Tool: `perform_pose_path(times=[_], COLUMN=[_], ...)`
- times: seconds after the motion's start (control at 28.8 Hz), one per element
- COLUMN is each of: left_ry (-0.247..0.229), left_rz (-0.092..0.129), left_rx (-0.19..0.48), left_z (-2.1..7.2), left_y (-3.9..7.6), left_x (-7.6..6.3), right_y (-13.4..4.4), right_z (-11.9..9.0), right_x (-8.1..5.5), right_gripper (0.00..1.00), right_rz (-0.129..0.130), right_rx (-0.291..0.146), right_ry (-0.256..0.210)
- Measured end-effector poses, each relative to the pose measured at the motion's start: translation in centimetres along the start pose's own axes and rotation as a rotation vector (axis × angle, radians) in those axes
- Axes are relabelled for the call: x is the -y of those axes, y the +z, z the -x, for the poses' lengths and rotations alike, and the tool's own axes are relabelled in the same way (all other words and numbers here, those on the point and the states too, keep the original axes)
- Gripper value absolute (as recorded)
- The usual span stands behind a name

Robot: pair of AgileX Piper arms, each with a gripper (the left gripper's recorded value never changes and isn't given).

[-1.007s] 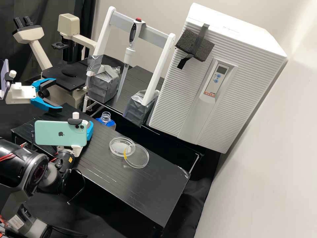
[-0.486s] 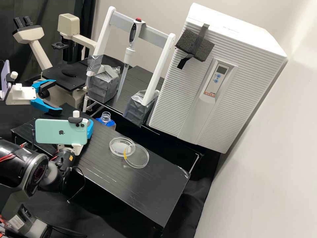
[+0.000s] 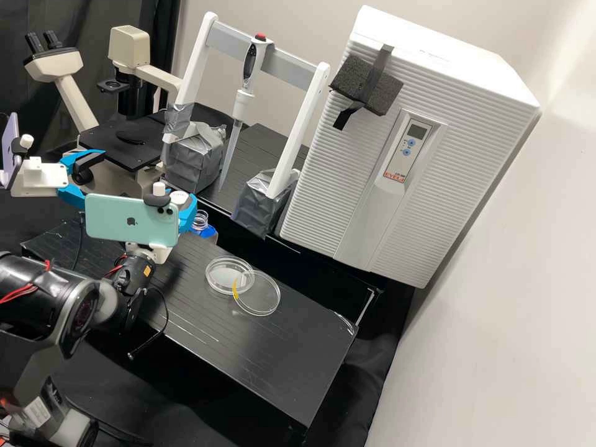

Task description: Close the bottle

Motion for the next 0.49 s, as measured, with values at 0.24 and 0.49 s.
perform_pose_path(times=[0.24, 0.49], left_ry=[-0.001, -0.009], left_rz=[0.002, 0.006], left_rx=[-0.003, -0.005], left_z=[0.03, 0.22], left_y=[0.0, 0.1], left_x=[0.0, 0.3], right_y=[-0.6, -0.1], right_z=[-1.5, -2.3], right_x=[0.1, 0.7], right_gripper=[0.00, 0.00], right_rz=[0.021, 0.034], right_rx=[-0.024, -0.002], right_ry=[0.004, -0.015])
